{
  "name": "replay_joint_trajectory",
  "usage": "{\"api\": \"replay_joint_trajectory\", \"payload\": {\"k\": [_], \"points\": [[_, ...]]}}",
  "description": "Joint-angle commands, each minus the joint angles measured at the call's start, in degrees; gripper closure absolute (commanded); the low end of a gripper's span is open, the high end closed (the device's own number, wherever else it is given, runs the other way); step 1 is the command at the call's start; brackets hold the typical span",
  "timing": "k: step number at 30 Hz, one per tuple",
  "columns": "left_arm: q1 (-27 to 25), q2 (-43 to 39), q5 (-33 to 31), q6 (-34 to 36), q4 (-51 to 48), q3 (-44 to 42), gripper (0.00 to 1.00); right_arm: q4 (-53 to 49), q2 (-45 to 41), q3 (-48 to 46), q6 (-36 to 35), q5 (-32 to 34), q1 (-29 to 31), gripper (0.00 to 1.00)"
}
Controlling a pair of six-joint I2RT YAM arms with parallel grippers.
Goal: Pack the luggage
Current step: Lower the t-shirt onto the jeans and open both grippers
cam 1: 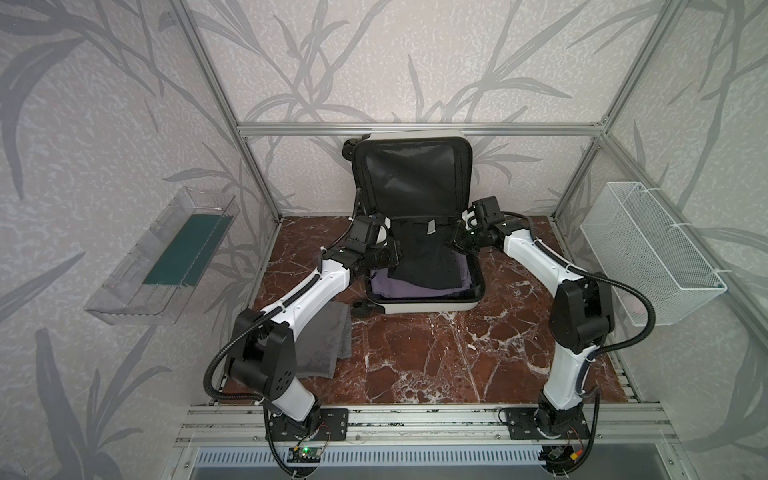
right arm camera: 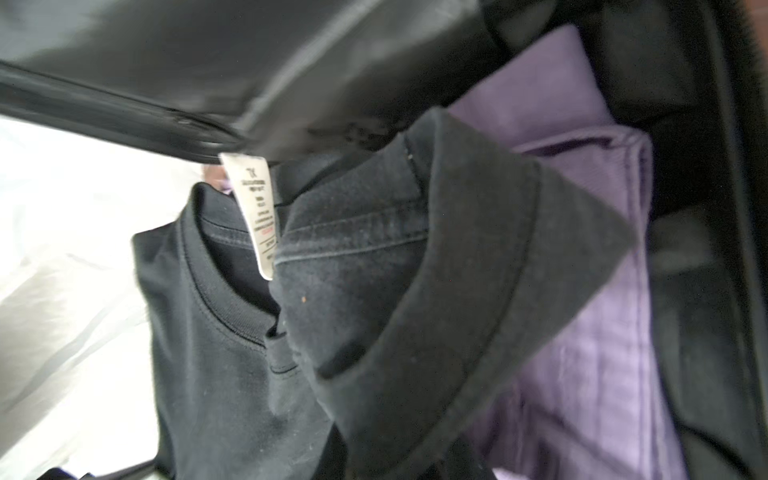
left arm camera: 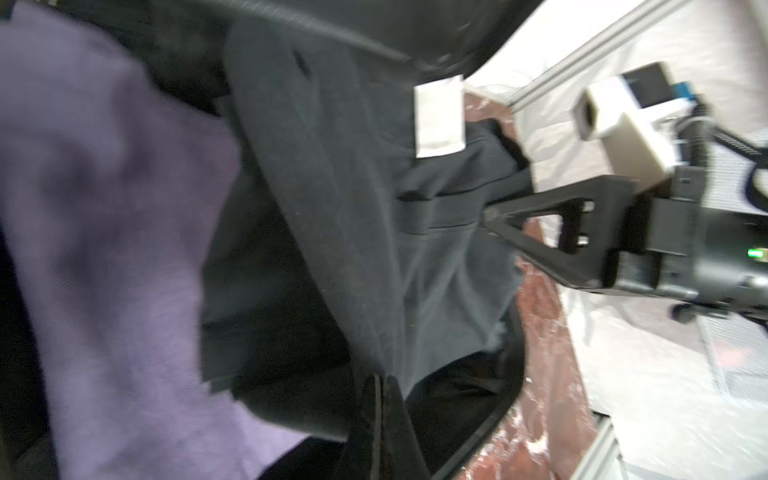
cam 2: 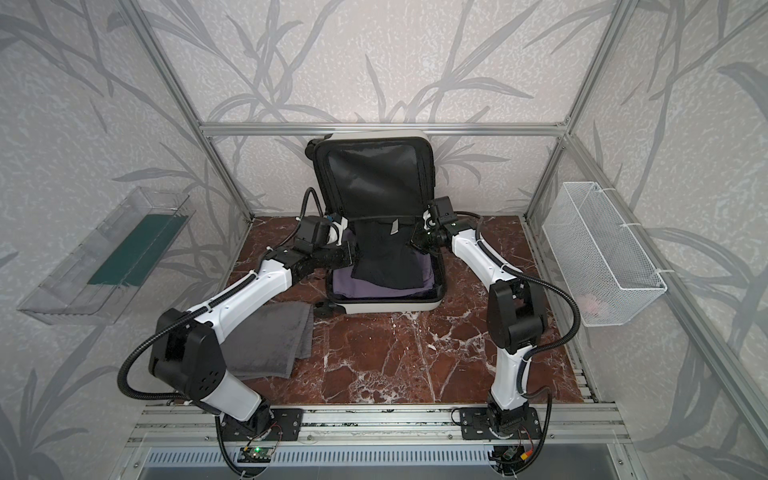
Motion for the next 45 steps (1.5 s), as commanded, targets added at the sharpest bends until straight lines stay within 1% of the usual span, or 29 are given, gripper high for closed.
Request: {"api": "replay_joint_trajectory", "payload": {"k": [1,7,8,9,10,12,13,14,15,18,20,22,24,27,30,32,33,37,40,45], "points": [[2.11,1.98,-1.38,-0.05,3.62,-0.97,1.0,3.67,2.76,2.11,-2.54,-0.19,-0.86,1.0],[4.09,5.53,-1.39,0.02,2.9,-0.99,1.0,2.3,7.55,4.48,-3.54,0.55,-1.41,1.0],[4.18,5.83,-1.57,0.25,2.58,-0.83,0.96,2.15,8.0,4.55,-4.39,0.76,-1.5,1.0],[4.2,5.93,-1.89,0.39,2.05,-0.46,0.89,1.77,8.35,4.87,-5.52,1.01,-1.58,0.97],[4.29,5.99,-2.2,0.52,1.63,-0.17,0.83,1.28,8.62,5.3,-5.93,1.33,-1.69,0.91],[4.42,5.93,-2.79,1.12,0.56,0.87,0.61,-0.21,8.58,6.51,-7.08,1.69,-2.02,0.71],[4.46,5.84,-2.96,1.29,0.03,1.45,0.53,-1.02,8.16,6.97,-7.68,1.91,-2.12,0.64],[4.47,5.56,-3.04,1.71,-0.82,2.3,0.44,-1.76,7.46,7.29,-8.3,2.2,-2.24,0.58],[4.49,5.02,-3.26,2.07,-1.71,3.13,0.35,-2.27,6.39,7.39,-8.92,2.43,-2.37,0.54],[4.5,2.91,-3.55,2.59,-3.02,4.65,0.2,-4.31,2.61,7.05,-10.87,3.9,-2.64,0.45],[4.4,1.56,-2.75,2.38,-3.04,5.38,0.15,-4.79,-0.2,6.05,-11.58,4.94,-2.64,0.43],[4.26,1.09,-1.32,2.03,-2.95,6.57,0.12,-5.19,-2.47,5.05,-11.57,5.45,-2.64,0.43],[3.82,1.79,0.84,1.46,-2.73,8.22,0.11,-4.01,-4.28,3.49,-10.87,5.02,-2.17,0.45],[2.36,4.26,2.41,0.64,-2.36,10.53,0.11,-2.23,-5.07,2.0,-9.53,4.4,-0.84,0.54],[0.75,6.83,3.12,-0.18,-0.66,11.0,0.11,-0.64,-3.78,0.85,-8.29,4.37,0.62,0.64],[0.1,8.7,3.98,-1.05,0.98,10.29,0.11,1.03,-2.41,-0.25,-7.41,4.25,0.96,0.7],[-0.09,9.68,4.41,-1.53,1.8,9.83,0.11,2.11,-1.49,-0.95,-6.88,4.3,0.97,0.7],[-0.28,12.02,4.17,-2.64,4.91,6.66,0.11,4.46,2.16,-2.42,-6.54,6.0,0.66,0.72],[-0.29,13.54,3.16,-1.97,5.28,5.2,0.11,4.75,4.64,-2.6,-6.45,6.42,-0.09,0.72],[-0.26,15.53,2.28,-0.19,3.13,6.27,0.11,3.28,4.82,-2.13,-7.96,5.73,-0.7,0.64]]}}
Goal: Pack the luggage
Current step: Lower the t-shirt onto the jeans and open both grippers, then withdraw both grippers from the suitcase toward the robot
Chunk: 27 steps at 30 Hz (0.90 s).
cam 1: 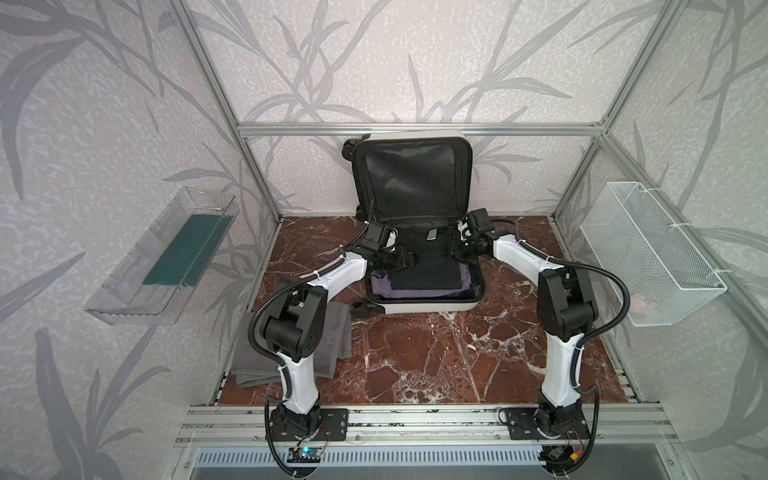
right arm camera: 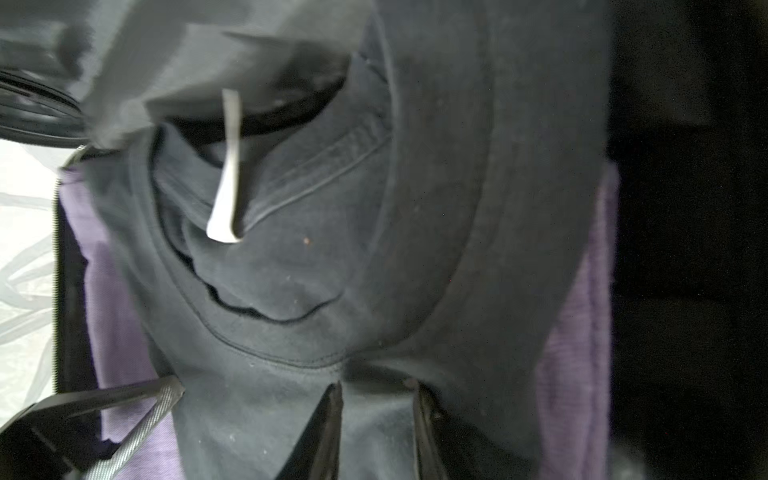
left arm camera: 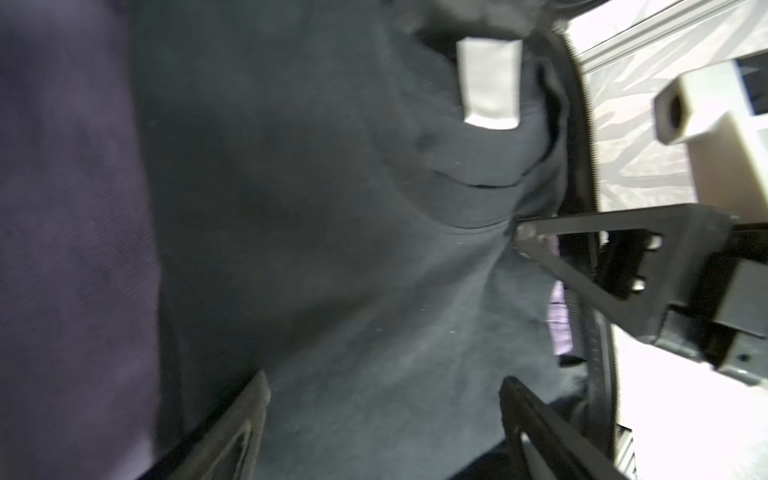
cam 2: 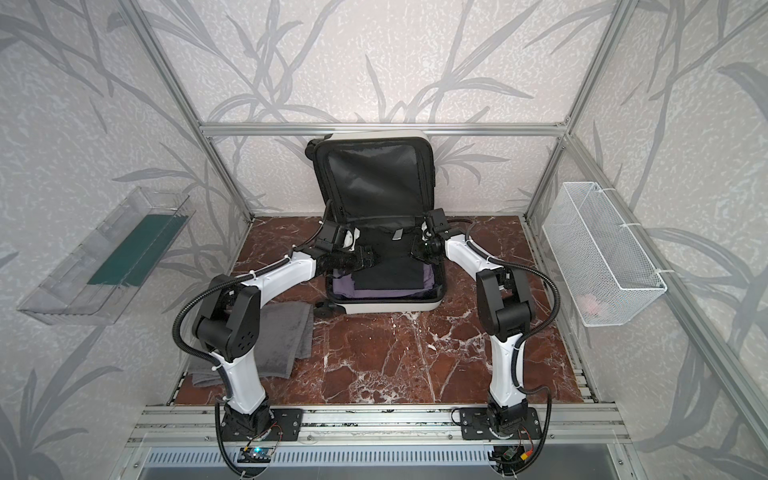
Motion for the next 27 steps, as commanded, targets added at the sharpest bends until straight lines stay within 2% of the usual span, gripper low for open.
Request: {"api": "replay_joint_trajectory", "payload": {"k": [1,8,13,16,19,23,27], "points": [[0.18,0.09,-0.9,1.53,-1.1,1.84,0.11,-0.96,-1.37,0.69,-1.5,0.14,-0.45,0.62],[0.11,-4.59,-0.89,4.11,-7.41,8.1,0.08,-3.31,-9.5,1.03,-4.23,-2.64,0.29,0.52],[0.27,-12.02,-3.01,5.53,-12.16,7.65,0.06,-4.86,-17.99,-2.59,-5.15,-1.8,4.48,0.48],[0.61,-18.73,-5.62,5.88,-13.97,3.69,0.01,-4.55,-23.82,-7.03,-4.79,-0.07,9.17,0.46],[1.4,-25.78,-8.51,6.57,-16.88,-0.51,0.01,-3.81,-28.5,-11.95,-3.68,2.58,15.6,0.43],[3.3,-34.37,-14.0,6.77,-21.02,-5.88,0.01,-1.35,-32.72,-18.37,-0.62,6.5,24.78,0.33],[6.53,-39.03,-13.81,4.44,-24.25,-9.46,0.01,1.34,-33.86,-23.77,2.09,10.53,31.87,0.28]]}}
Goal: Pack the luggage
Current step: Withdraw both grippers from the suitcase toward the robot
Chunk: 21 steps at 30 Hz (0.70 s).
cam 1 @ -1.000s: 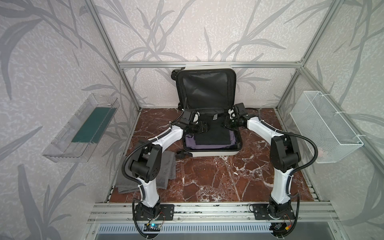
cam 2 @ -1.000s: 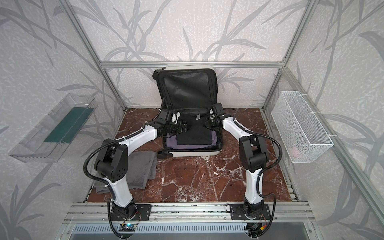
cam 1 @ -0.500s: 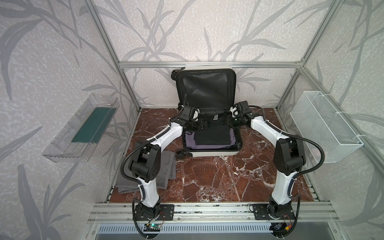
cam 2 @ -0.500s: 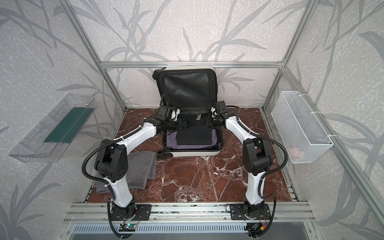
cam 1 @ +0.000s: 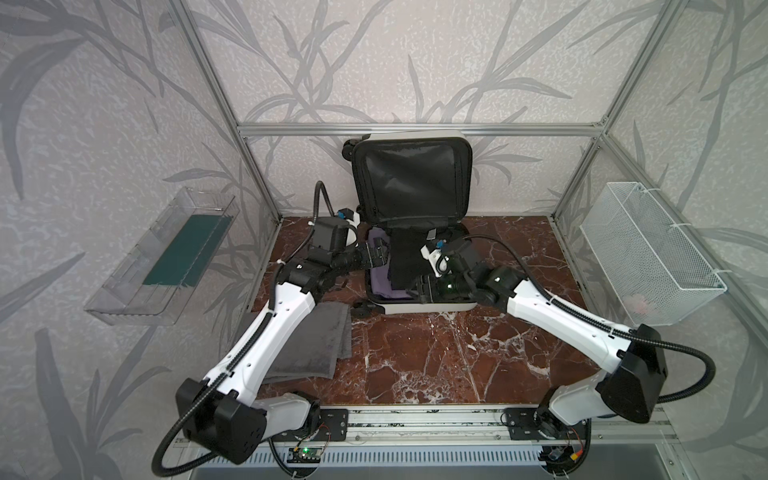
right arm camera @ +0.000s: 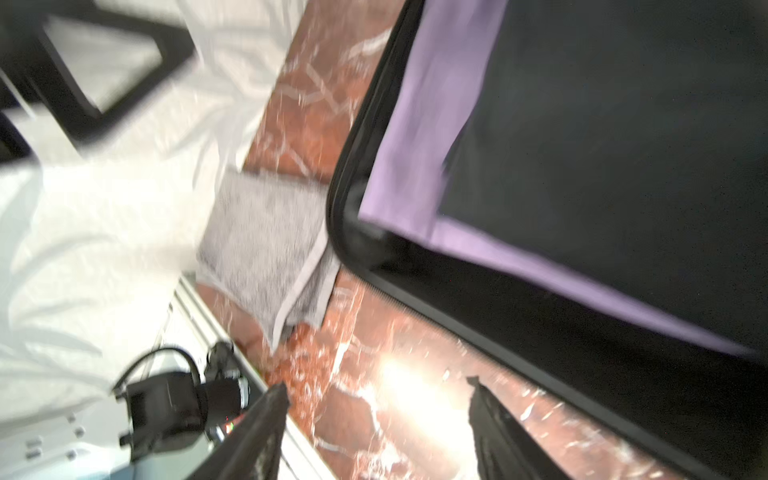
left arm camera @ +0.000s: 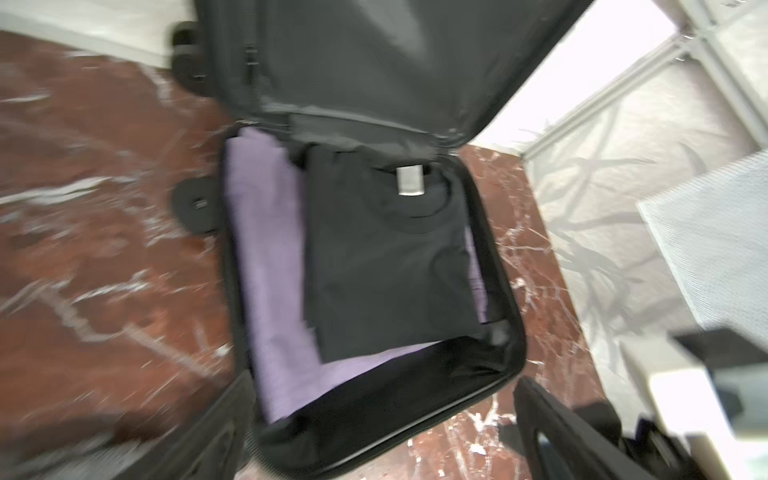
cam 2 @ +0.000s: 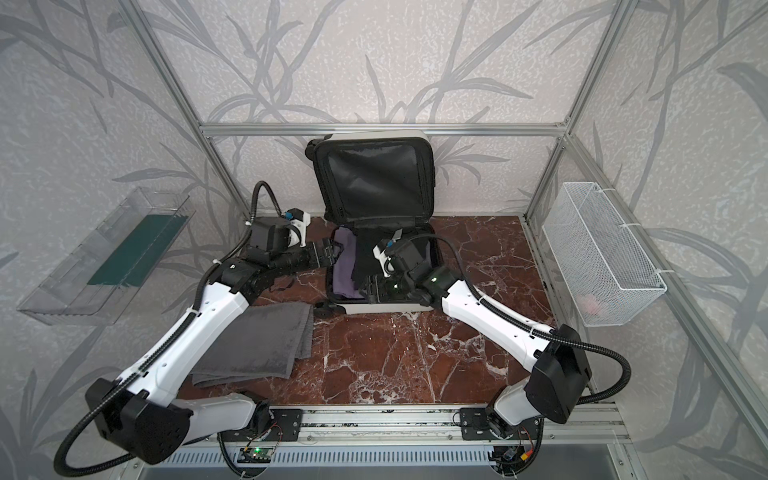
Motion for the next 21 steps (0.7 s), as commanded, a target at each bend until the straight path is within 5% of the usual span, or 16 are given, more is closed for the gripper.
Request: {"api": "replay_joint_trajectory", "payload": {"k": [1,11,21], "points": [[2.01,-1.5,-1.76,-0.8,-5.96,-2.95,0.01,3.11,-1.66,-4.25,3.24,4.35,2.7,0.28],[0.95,-6.68,8.1,-7.21,3.43,-18.43,0.01,7.08,-7.4,-19.97,7.84,7.97,5.09,0.29],[-8.62,-3.4,8.09,-10.89,11.72,-25.3,0.01,8.34,-10.51,-26.62,7.68,9.64,-1.17,0.31]]}}
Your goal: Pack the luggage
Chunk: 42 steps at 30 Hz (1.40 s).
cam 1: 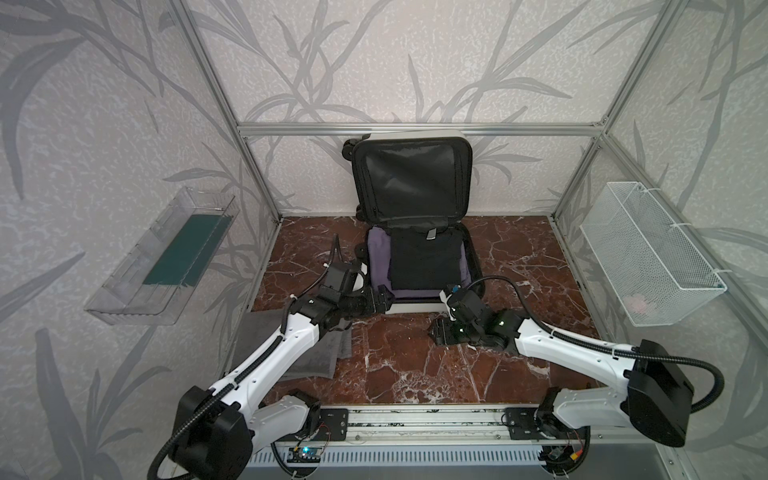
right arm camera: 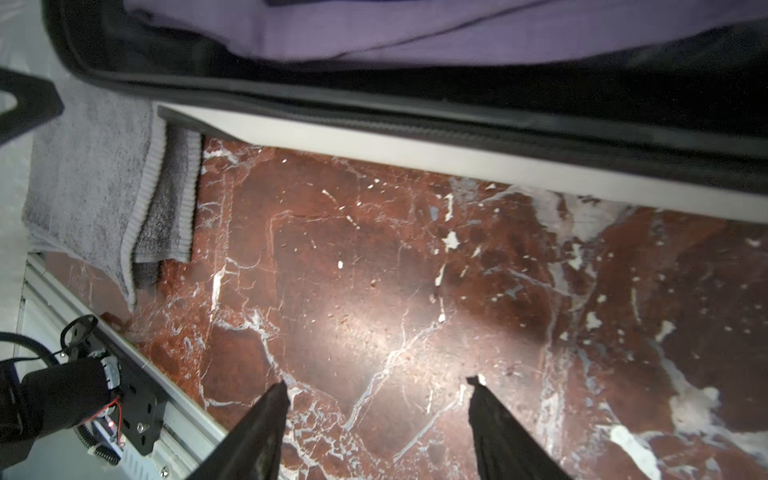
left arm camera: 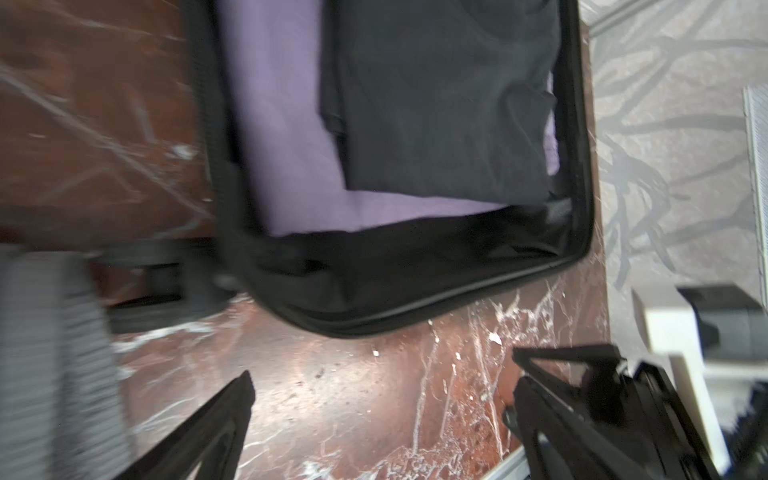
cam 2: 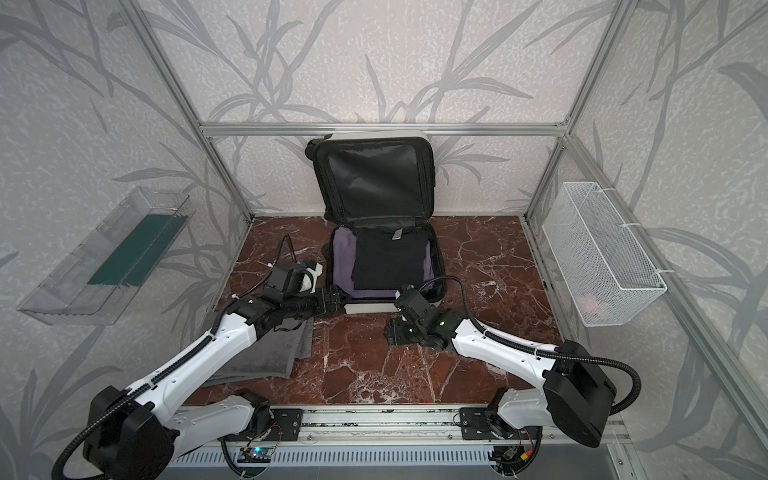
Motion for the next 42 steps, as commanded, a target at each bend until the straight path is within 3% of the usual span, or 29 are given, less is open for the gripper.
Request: {"api": "replay_joint_trajectory", "payload": {"k": [1,20,31,42], "points": [[-1.37,2.28,0.36,-2.49,5.41,-2.07,0.01,1.36,-0.79,-0.95,0.16,0.32,-2.18,0.32],[0.46,18.48,-1.04,3.14,8.39,6.56,0.01,1.95,10.53,6.31,-3.43,-5.75,-11.38,0.34],[3.01,26.09,1.37,4.97,7.0,13.09,0.02,1.8,16.77,11.38,-5.91,-7.32,-14.15,0.35],[3.11,20.08,2.82,5.65,3.75,11.02,0.01,-0.01,13.21,10.27,-6.78,-9.63,-14.44,0.35]]}}
